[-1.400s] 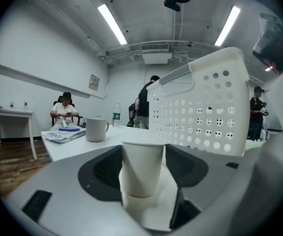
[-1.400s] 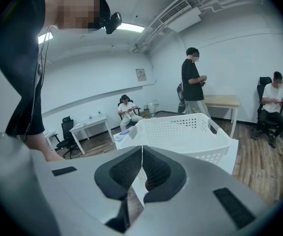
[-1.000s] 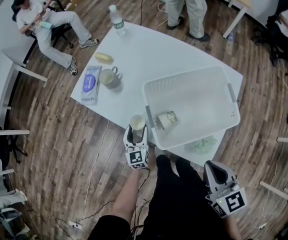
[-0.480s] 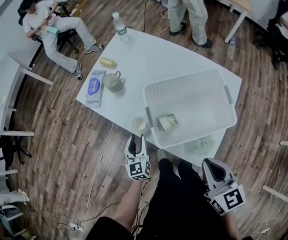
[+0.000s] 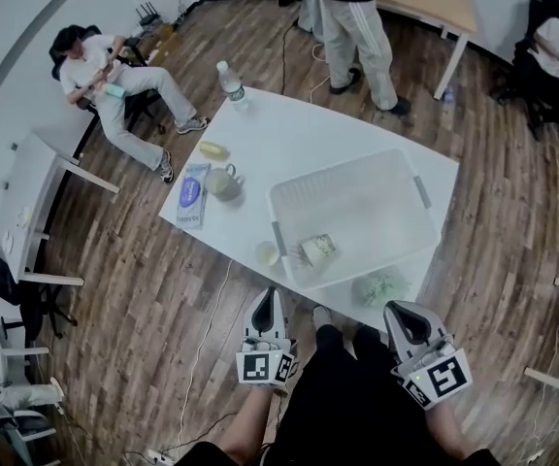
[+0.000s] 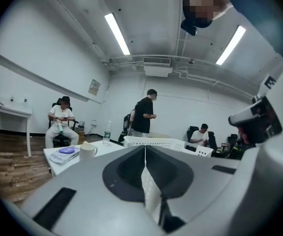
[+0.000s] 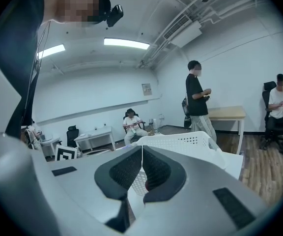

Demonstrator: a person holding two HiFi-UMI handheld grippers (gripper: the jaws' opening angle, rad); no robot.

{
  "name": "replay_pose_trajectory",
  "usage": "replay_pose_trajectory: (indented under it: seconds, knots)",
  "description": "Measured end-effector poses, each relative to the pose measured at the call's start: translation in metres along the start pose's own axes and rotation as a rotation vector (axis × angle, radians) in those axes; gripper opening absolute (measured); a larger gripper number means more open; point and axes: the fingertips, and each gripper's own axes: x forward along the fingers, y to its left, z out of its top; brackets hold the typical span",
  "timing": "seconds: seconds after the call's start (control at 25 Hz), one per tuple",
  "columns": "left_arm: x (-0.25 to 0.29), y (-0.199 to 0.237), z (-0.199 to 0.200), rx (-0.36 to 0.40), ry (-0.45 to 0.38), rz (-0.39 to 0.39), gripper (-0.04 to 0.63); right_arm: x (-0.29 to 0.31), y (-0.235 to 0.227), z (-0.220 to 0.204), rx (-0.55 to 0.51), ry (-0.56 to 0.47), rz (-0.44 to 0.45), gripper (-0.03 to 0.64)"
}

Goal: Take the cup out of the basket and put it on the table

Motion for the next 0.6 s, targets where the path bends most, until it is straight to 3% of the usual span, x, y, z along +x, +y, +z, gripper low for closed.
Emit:
replay_pose_trajectory:
  seconds: [0.32, 0.6]
  knots:
    - [0.01, -0.116, 0.047, 0.056, 0.023, -0.291, 0.011, -0.018, -0.014, 0.003, -0.008, -0.048, 0.003, 0.025]
    - [0.017, -0.205, 0.048, 0.109, 0.065, -0.492, 0.011, -0.041, -0.03, 0.004, -0.025, -0.058, -0.012, 0.025]
